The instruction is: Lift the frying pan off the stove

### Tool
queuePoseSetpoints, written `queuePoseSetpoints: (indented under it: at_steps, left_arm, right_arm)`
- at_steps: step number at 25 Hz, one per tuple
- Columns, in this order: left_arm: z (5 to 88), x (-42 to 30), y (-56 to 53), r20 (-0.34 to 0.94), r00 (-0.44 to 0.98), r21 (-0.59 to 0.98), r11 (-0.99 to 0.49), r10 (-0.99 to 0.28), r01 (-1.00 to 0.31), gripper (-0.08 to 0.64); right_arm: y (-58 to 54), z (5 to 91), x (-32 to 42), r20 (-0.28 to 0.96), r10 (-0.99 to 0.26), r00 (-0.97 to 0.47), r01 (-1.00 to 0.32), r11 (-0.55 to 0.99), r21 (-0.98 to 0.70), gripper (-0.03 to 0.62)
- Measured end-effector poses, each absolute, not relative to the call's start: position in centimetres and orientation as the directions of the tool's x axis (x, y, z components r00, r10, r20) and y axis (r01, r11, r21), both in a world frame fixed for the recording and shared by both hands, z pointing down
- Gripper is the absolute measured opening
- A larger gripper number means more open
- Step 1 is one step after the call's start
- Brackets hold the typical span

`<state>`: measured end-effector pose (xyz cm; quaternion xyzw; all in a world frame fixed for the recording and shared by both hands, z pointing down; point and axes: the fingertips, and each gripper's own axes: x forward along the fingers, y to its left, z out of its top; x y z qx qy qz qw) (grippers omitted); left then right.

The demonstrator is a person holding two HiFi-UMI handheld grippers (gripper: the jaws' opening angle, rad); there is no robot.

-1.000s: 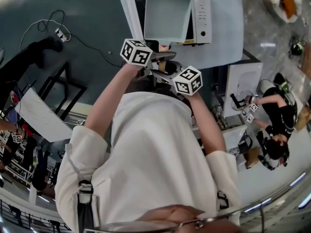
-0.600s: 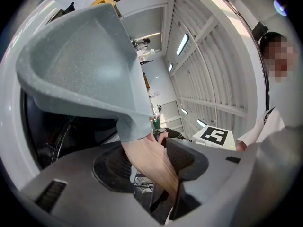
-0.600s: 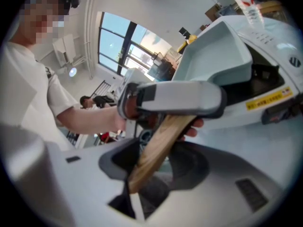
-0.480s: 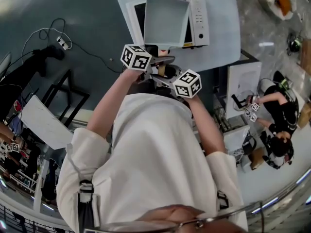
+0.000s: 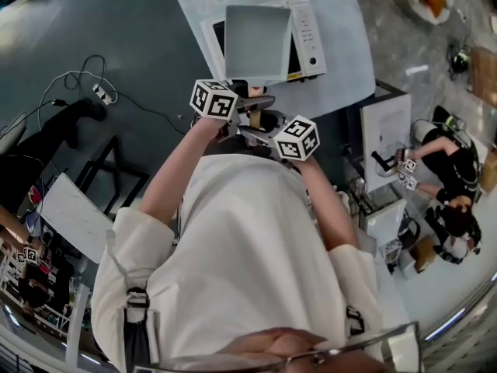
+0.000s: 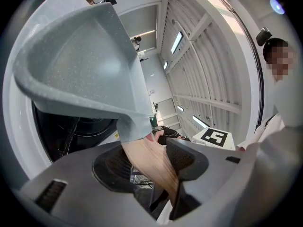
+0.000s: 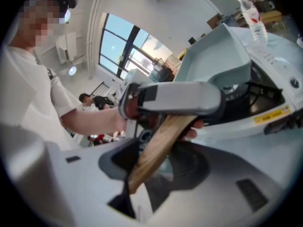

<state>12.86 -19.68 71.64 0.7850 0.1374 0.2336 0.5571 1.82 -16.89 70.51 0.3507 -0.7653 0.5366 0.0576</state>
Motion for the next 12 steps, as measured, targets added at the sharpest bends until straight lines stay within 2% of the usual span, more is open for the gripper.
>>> queuePoseSetpoints:
  at_steps: [12]
  left_arm:
    - [66.7,12.0,-19.3,0.194,0.875,0.937,-0.349,0.444,-0.030,0.232]
  right_arm:
    - [-16.2,65.8,1.0,0.420,-0.492,-0.763,-0.580,0.232,-0.781,0.207]
